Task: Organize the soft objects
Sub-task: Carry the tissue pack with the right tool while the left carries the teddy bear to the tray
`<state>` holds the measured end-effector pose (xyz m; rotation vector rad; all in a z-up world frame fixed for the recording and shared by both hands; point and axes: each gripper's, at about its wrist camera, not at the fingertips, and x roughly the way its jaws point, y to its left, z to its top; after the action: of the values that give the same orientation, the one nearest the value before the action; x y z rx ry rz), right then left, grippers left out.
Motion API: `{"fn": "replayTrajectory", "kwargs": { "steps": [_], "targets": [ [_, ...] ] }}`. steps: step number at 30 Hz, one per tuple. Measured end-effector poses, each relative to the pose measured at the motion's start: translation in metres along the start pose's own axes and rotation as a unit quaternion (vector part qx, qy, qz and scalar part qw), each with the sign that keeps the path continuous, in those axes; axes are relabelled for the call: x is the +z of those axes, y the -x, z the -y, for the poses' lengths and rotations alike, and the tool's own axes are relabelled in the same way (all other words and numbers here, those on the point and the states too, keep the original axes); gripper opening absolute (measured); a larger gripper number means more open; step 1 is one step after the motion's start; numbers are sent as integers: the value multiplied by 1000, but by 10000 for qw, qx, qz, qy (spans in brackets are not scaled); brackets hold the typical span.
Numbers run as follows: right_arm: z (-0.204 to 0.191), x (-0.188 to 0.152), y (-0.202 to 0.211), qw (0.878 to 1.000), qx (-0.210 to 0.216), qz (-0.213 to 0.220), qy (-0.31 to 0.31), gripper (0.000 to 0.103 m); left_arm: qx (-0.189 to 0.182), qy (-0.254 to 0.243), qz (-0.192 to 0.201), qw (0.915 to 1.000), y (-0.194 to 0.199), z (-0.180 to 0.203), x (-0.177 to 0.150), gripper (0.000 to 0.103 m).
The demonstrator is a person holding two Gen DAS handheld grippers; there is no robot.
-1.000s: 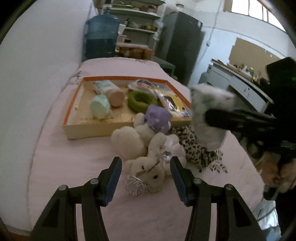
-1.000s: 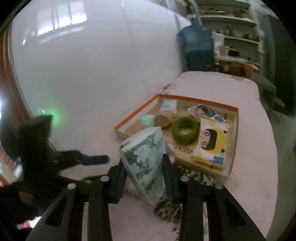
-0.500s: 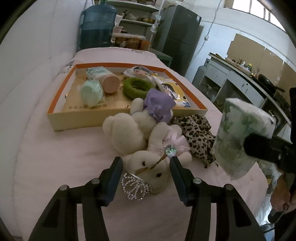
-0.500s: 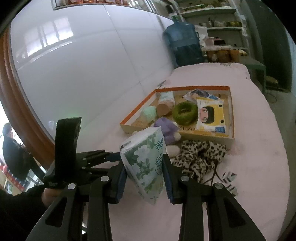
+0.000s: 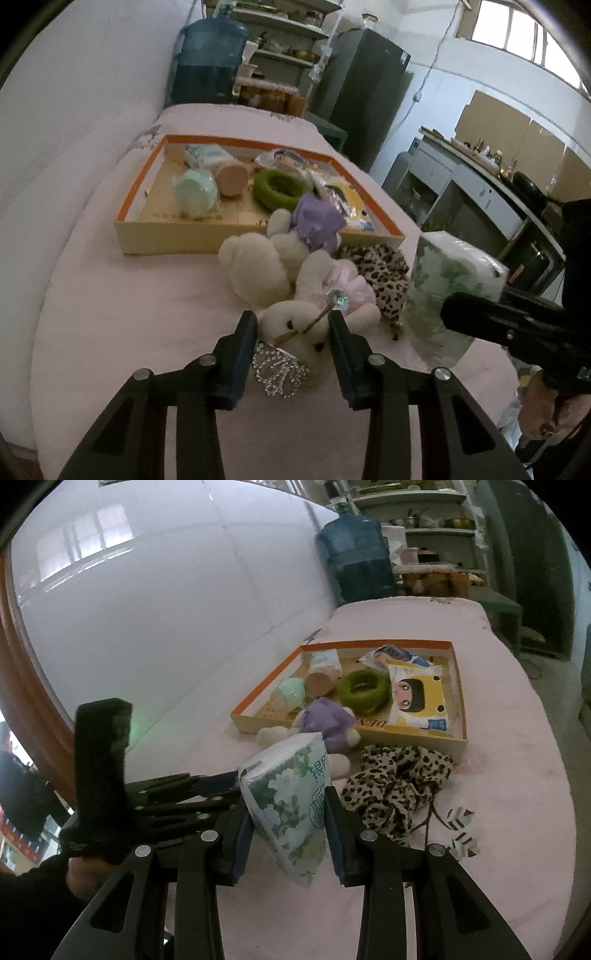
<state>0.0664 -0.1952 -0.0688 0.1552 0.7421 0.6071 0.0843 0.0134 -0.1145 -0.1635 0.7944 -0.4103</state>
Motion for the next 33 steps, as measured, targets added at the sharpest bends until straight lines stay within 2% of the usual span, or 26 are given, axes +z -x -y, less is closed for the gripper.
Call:
{"fn": "replayTrajectory", "kwargs": {
  "steps": [19, 33],
  "targets": [
    [-9, 19, 34, 9990, -185, 395, 13, 36, 53, -106, 769, 9970, 63, 12, 25, 38],
    [-9, 56, 43, 9967, -280, 731, 216, 36, 337, 24, 1172, 9925, 80, 13, 66, 38]
  ]
}}
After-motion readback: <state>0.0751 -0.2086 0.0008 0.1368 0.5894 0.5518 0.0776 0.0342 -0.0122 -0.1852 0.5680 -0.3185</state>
